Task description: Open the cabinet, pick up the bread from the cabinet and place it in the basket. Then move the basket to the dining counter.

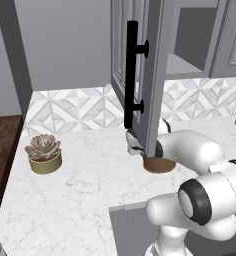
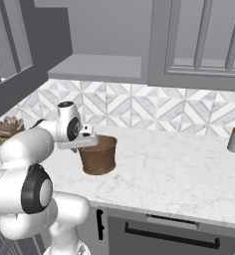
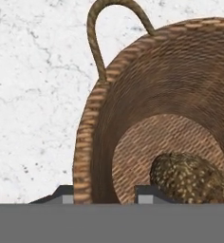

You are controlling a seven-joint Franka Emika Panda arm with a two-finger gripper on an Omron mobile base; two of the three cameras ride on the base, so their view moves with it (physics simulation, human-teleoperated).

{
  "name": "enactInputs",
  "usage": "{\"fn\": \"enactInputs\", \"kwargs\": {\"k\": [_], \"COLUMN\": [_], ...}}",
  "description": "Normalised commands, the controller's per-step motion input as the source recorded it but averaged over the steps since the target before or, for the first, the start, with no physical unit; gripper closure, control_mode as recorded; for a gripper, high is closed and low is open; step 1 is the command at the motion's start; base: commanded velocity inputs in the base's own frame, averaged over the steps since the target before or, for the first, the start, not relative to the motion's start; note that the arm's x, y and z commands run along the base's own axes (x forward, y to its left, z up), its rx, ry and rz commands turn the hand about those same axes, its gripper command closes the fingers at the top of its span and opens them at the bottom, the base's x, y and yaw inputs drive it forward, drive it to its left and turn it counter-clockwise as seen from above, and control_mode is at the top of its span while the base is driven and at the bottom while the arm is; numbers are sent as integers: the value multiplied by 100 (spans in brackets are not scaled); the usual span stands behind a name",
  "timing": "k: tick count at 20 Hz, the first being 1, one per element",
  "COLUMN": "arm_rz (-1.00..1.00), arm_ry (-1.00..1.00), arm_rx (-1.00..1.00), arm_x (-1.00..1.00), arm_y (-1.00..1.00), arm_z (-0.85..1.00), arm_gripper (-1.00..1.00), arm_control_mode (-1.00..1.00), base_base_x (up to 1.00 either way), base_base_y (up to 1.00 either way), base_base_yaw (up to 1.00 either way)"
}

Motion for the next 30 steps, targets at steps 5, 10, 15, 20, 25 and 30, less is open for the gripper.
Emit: {"fn": "enactInputs", "kwargs": {"k": [5, 10, 15, 20, 25, 30], "arm_rz": [2, 1, 7, 17, 15, 10], "arm_ry": [0, -7, -32, -17, -16, -9], "arm_rx": [0, 2, -13, -20, -11, 0], "arm_x": [-26, -29, -65, -58, -66, -60], "arm_y": [-46, -24, -19, -12, -7, -9], "arm_z": [-74, -15, 85, 99, 99, 100], "arm_gripper": [100, 100, 100, 100, 100, 100], "arm_control_mode": [-100, -100, -100, -100, -100, -100], "base_base_x": [0, 0, 0, 0, 0, 0], "base_base_y": [0, 0, 0, 0, 0, 0], "base_base_yaw": [0, 0, 0, 0, 0, 0]}}
